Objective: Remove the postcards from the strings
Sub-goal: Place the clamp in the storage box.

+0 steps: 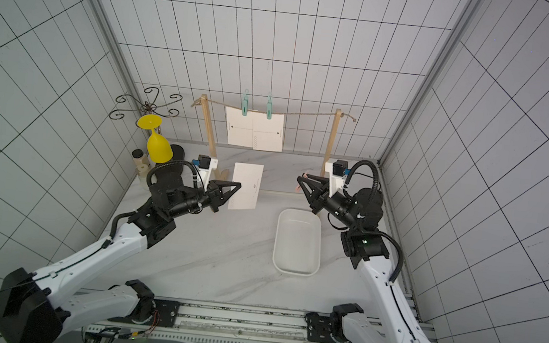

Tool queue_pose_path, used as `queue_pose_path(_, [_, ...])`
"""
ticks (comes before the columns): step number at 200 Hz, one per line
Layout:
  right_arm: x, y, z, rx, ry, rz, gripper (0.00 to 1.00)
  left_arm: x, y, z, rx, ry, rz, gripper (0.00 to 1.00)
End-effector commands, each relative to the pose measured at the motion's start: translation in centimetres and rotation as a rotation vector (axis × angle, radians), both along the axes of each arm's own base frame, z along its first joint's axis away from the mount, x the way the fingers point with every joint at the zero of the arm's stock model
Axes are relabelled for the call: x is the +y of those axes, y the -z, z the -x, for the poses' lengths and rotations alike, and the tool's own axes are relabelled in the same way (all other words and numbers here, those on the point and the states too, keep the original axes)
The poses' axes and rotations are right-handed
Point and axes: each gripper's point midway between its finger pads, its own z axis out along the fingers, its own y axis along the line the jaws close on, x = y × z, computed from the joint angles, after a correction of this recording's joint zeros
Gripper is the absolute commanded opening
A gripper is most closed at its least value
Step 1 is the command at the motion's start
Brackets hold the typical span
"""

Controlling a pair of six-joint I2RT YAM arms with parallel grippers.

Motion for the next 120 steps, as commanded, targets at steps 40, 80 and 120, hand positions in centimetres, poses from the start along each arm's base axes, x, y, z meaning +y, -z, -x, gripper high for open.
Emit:
queue_pose_path(40, [-1.5, 14.5, 3.1, 0.416, 0.097, -0.029, 0.00, 1.4, 9.9, 3.3, 0.349, -0.028, -0.020, 0.00])
queue_pose_path(80, [-1.7, 20.3, 4.4, 0.571, 0.110, 0.014, 0.00, 1.0, 14.3, 4.6, 0.483, -0.006, -0.051, 0.00])
queue_pose_path(120, [-2.1, 24.1, 4.7, 0.686, 0.150, 0.065, 0.00, 0.6, 17.5, 5.3, 0.559, -0.004, -0.070, 0.05])
